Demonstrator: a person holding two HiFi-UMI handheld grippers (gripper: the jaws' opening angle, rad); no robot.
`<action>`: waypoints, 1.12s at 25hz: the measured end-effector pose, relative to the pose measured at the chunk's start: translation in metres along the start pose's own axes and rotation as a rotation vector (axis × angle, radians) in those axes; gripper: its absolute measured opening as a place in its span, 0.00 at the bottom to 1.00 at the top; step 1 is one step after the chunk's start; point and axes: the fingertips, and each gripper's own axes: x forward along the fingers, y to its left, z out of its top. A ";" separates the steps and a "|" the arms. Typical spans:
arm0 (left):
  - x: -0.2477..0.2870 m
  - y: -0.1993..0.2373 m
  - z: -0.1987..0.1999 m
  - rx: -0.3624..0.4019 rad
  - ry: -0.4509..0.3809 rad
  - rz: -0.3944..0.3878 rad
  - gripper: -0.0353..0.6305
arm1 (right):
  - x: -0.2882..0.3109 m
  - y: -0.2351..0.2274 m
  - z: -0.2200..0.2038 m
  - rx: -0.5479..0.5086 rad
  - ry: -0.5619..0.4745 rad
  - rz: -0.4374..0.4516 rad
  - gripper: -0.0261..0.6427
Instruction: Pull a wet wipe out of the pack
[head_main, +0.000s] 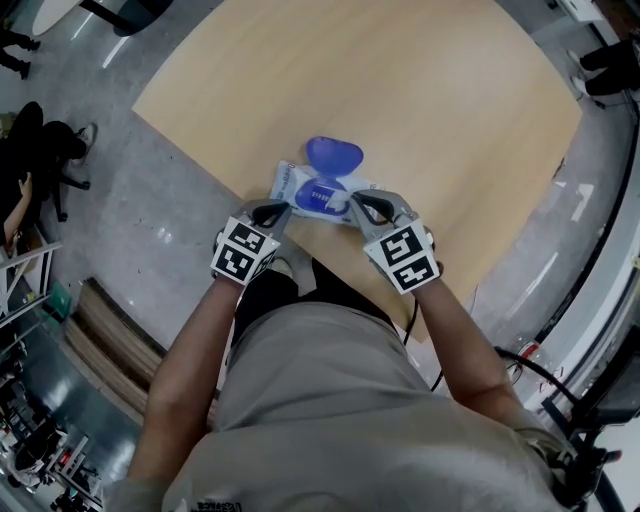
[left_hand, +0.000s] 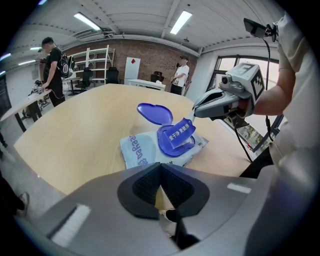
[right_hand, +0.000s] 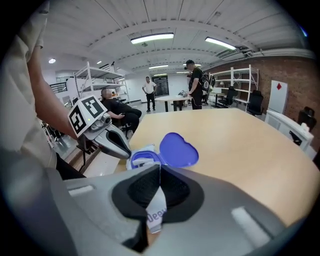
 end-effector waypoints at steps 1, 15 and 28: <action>0.000 0.000 -0.001 -0.001 0.000 0.000 0.06 | -0.001 0.001 0.000 -0.001 -0.004 0.000 0.04; 0.006 0.001 -0.002 0.010 0.013 -0.002 0.06 | -0.041 -0.011 0.027 0.009 -0.100 -0.069 0.04; 0.018 0.001 0.000 0.013 0.003 -0.009 0.06 | -0.084 -0.038 0.062 -0.006 -0.202 -0.144 0.04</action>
